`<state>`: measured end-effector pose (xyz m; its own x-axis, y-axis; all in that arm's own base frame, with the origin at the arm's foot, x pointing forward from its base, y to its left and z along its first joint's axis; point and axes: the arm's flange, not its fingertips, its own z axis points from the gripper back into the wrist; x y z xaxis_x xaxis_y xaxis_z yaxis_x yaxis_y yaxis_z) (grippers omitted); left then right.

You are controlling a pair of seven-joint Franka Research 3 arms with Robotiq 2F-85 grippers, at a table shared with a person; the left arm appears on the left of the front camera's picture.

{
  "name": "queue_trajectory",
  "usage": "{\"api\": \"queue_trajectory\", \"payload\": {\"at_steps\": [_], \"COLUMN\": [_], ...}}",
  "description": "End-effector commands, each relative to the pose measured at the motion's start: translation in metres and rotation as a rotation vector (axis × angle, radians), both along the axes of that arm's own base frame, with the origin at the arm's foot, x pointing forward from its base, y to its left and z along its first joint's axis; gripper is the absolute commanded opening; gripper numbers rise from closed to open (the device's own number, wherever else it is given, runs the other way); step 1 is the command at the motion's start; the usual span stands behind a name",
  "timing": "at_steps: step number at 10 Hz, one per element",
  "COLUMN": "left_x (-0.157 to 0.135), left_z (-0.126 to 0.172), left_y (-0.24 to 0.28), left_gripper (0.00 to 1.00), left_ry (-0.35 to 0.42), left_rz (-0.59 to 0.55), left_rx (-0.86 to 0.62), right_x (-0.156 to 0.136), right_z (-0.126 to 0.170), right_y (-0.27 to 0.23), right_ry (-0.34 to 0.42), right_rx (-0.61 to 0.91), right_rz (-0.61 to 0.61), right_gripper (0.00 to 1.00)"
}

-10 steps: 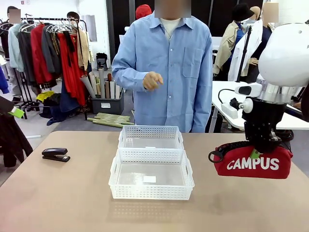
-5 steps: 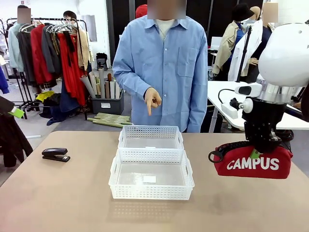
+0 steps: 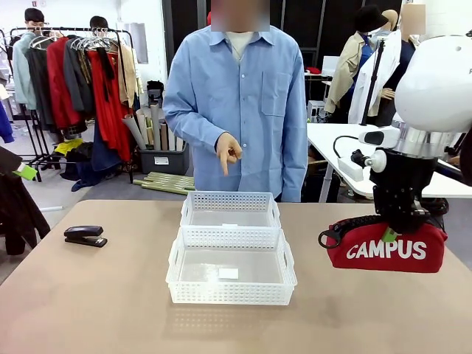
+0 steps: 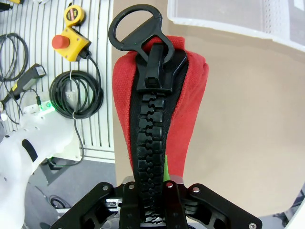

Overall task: Distribute items into two baskets.
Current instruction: Place the picked Pencil pouch into the Organizing basket as instructed by the person.

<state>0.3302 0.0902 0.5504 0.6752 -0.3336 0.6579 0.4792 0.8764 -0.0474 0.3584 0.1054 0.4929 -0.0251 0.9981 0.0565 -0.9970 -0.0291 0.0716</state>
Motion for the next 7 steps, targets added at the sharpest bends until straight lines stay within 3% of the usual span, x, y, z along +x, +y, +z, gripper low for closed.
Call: {"api": "queue_trajectory", "payload": {"at_steps": [1,7], "left_x": [0.0001,0.0001], "left_z": [-0.0003,-0.0003], "left_y": [0.0008,0.0008], "left_gripper": [1.0,1.0], "left_ry": [0.001,0.001], "left_rz": [0.001,0.001], "left_rx": [0.003,0.003], "right_x": [-0.0005,-0.0005], "right_z": [0.0039,0.0039], "right_y": [0.0009,0.0009], "right_ry": [-0.004,-0.004], "right_rx": [-0.002,-0.002], "right_rz": [0.002,0.002], "right_gripper": [0.0,0.0]}}
